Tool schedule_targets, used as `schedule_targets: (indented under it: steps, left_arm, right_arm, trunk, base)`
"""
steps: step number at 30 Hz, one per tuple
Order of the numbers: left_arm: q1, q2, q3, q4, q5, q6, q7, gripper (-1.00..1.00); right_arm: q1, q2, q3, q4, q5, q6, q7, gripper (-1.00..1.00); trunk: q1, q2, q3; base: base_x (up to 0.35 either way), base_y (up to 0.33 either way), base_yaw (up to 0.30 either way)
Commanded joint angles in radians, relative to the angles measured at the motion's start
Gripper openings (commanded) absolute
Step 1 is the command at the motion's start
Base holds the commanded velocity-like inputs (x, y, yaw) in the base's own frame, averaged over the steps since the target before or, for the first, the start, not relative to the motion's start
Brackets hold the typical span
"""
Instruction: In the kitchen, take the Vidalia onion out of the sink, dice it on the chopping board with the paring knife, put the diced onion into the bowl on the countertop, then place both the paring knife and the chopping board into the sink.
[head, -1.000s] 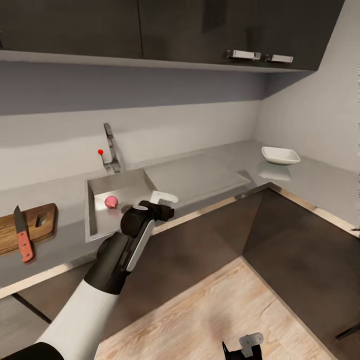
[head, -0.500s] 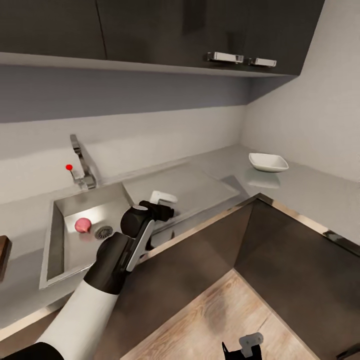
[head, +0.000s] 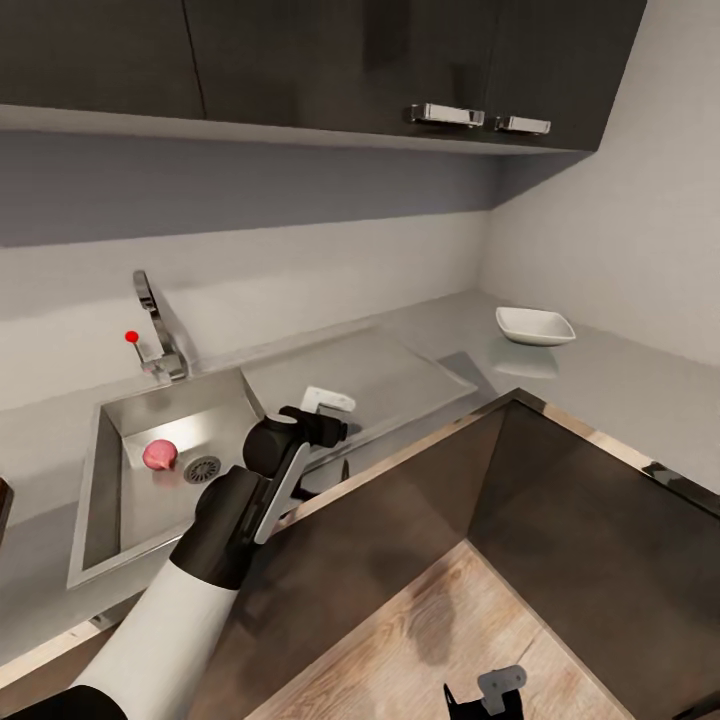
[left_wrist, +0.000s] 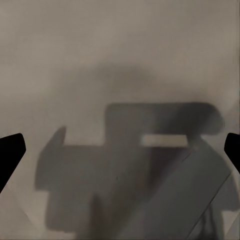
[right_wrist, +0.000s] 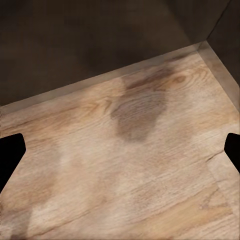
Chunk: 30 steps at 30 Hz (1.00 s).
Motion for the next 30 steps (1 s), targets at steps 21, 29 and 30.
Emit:
schedule_targets:
  steps: [21,29,30]
  left_arm:
    - [0.001,-0.001,-0.002,0.03,0.009,0.004,0.008,1.0]
    - [0.001,-0.001,-0.003,0.046,0.009,0.003,0.007,1.0]
    - [0.001,-0.001,-0.003,0.046,0.009,0.003,0.007,1.0]
  right_arm:
    - [-0.001,0.01,0.004,0.002,-0.003,-0.002,-0.002,1.0]
    - [-0.001,0.015,0.003,0.003,-0.003,0.001,-0.002,1.0]
    - [-0.001,0.015,0.003,0.003,-0.003,0.002,-0.002,1.0]
  trunk:
    - [-0.023,0.041,0.018]
    - [-0.054,0.097,0.043]
    - [-0.058,0.104,0.046]
  base:
    - [0.0,0.0,0.0]
    - [0.0,0.0,0.0]
    - [0.0,0.0,0.0]
